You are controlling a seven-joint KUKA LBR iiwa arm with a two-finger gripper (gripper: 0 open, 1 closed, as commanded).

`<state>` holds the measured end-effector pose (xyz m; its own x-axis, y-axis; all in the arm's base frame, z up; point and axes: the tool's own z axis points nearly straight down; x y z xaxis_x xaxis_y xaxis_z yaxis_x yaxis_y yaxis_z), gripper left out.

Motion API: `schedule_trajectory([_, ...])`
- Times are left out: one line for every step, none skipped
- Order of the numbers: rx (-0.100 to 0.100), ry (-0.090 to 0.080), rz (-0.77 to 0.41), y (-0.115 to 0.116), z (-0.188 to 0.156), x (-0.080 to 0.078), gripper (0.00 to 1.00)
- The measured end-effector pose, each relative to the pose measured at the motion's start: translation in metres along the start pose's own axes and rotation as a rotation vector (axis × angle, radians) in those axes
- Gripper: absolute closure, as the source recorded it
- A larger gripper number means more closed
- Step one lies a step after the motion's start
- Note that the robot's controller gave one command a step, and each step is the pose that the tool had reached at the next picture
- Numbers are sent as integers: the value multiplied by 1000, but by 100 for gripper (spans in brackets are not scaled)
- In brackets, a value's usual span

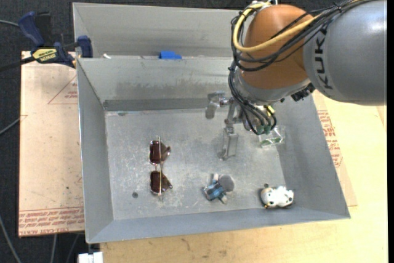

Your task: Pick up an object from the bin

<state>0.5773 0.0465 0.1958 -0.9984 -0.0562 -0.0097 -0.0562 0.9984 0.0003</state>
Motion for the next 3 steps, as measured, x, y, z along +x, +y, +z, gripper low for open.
schedule_trajectory([-1, 18, -182, 20, 22, 11, 0])
schedule_trajectory([-1, -7, -344, 43, 37, -32, 0])
schedule_trajectory([-2, 3, -467, 60, 103, -30, 0])
